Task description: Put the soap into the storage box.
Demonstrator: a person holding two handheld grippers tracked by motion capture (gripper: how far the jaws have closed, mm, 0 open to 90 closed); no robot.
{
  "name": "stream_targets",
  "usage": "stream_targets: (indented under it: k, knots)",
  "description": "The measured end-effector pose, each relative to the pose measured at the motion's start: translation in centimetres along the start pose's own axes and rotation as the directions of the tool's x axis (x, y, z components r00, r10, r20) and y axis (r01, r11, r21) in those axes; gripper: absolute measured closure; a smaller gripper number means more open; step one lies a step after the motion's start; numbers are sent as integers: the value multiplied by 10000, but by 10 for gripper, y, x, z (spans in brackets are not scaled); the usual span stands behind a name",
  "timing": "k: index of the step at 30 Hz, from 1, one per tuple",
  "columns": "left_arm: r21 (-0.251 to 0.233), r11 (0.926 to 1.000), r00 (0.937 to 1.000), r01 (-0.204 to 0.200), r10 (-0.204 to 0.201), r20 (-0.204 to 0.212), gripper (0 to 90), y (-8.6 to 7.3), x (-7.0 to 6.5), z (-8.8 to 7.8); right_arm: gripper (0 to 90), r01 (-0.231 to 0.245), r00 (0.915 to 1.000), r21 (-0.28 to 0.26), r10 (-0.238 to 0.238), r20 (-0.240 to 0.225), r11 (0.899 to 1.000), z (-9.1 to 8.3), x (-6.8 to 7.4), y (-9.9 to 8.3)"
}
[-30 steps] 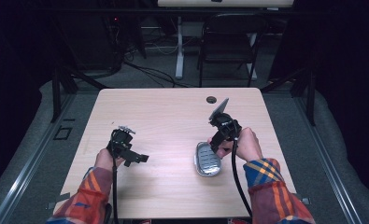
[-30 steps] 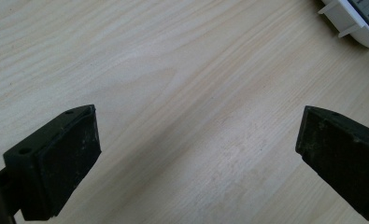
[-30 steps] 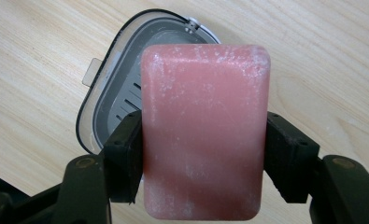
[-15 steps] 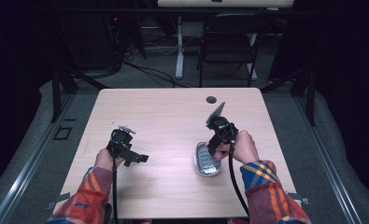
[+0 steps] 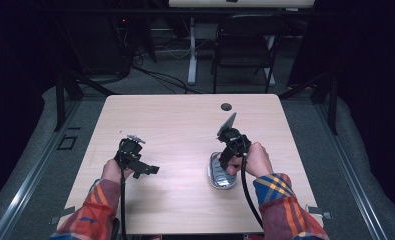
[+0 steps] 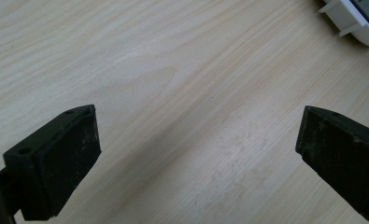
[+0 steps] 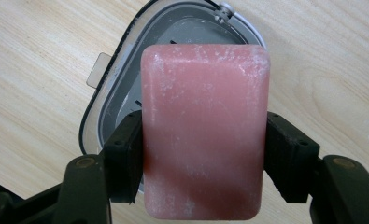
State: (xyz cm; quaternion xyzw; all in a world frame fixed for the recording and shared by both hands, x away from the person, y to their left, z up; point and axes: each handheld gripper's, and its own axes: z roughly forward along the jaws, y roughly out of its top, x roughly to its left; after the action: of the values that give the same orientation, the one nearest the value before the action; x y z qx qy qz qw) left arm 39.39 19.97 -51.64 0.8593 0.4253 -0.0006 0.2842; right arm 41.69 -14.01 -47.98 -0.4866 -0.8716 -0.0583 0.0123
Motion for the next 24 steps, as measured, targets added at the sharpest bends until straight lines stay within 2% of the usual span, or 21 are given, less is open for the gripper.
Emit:
stream_targets:
  k: [5,8,12,16,19,24]
  knots:
    - [18,10000,10000,-2,2,-14,0,0,0,0,370,-121,9999,93,120,108,9999,6,4,3]
    - [22,10000,10000,-9,9,-6,0,0,0,0,370,-38,9998,216,34,181,9998,7,5,4]
    - [23,10000,10000,-14,14,-11,0,0,0,0,370,-370,9988,-9,370,310,9993,14,9,6]
    - [32,10000,10000,-18,18,-23,0,0,0,1,369,-221,9984,315,205,528,9993,15,10,9]
    - [37,10000,10000,-11,11,-28,0,0,0,1,369,-365,9977,418,340,578,9985,17,11,11]
    - [71,10000,10000,-14,15,-9,0,0,0,1,355,-622,9977,256,615,287,9977,18,9,9]
